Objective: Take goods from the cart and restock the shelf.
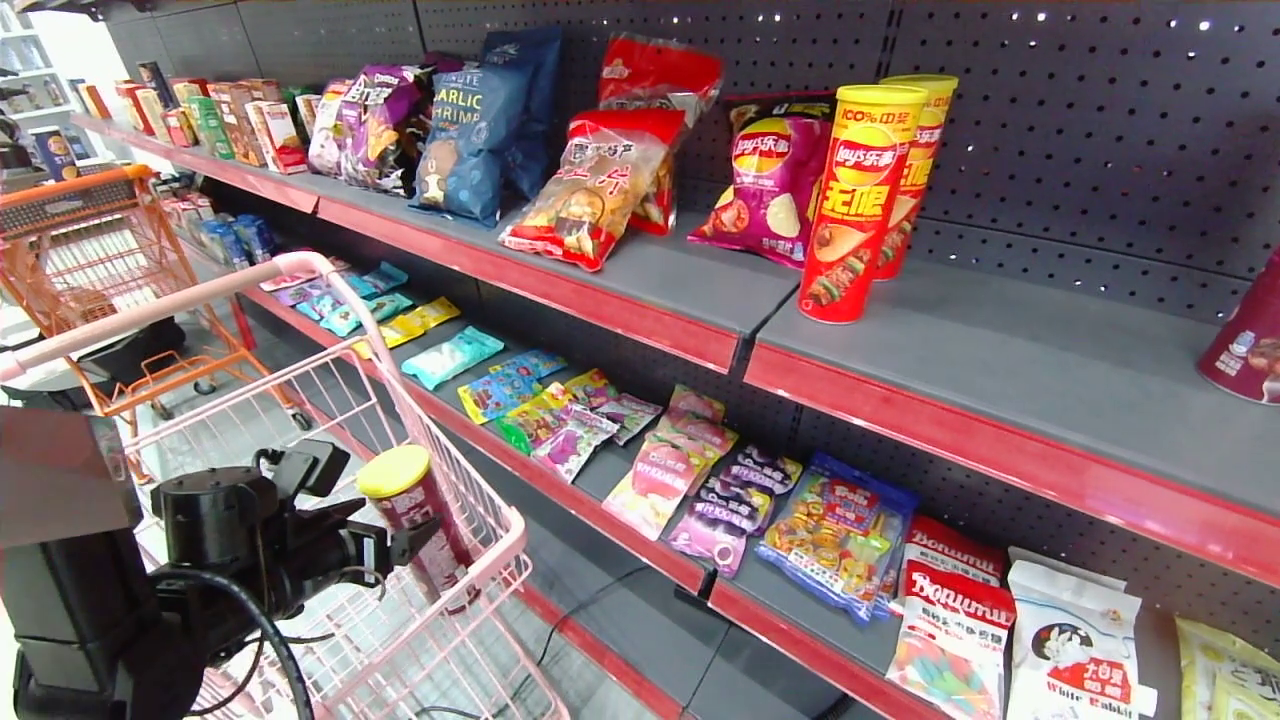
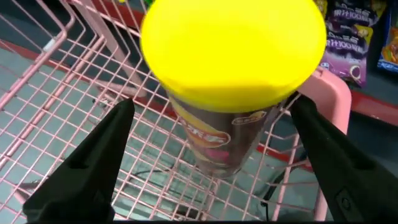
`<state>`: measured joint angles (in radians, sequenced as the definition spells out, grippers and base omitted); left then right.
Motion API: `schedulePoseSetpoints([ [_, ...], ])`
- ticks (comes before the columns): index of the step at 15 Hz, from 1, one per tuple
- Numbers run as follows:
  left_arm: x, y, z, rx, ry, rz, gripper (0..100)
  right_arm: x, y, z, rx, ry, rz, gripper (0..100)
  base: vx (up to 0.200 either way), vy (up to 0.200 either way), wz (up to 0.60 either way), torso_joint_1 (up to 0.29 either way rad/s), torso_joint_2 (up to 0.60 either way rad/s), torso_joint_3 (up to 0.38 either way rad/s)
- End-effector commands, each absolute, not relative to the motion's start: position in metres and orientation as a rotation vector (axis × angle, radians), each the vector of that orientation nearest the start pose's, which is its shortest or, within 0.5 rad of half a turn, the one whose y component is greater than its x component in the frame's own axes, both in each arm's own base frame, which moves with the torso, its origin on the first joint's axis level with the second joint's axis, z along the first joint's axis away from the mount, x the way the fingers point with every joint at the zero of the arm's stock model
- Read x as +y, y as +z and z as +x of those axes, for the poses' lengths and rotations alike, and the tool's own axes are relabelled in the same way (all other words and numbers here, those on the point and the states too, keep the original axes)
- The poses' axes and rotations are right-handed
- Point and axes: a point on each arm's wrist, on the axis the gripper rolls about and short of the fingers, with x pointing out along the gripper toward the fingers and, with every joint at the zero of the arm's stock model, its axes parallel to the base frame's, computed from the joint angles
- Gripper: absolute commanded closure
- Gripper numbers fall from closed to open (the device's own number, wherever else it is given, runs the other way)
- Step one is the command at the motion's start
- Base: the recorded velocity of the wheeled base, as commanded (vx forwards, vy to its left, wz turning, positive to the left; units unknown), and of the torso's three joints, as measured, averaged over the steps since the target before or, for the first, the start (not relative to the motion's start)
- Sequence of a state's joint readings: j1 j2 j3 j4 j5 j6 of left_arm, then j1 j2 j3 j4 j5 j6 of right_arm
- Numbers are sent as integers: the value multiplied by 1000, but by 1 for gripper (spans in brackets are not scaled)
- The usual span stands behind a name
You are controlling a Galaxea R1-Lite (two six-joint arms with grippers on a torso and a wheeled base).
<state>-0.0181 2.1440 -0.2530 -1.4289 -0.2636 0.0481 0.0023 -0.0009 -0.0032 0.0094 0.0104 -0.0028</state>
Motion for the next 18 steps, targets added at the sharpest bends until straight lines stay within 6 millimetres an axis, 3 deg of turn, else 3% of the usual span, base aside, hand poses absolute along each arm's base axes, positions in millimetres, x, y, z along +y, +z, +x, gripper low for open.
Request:
schedulePoseSetpoints([
  [1,-16,9,274,470,-305,-8,0,0,75,-23,6,14,-3,0,0,0,0,0,0,0],
  [4,-17,3,287,426,-303,1,0,0,75,-23,6,14,-3,0,0,0,0,0,0,0],
  [11,-20,-4,296,418,-305,28,0,0,75,-23,6,12,-5,0,0,0,0,0,0,0],
  [12,-20,-4,303,397,-299,30,100,0,75,-23,6,14,-5,0,0,0,0,0,0,0],
  [18,-32,-7,296,421,-336,32,100,0,75,-23,6,14,-5,0,0,0,0,0,0,0],
])
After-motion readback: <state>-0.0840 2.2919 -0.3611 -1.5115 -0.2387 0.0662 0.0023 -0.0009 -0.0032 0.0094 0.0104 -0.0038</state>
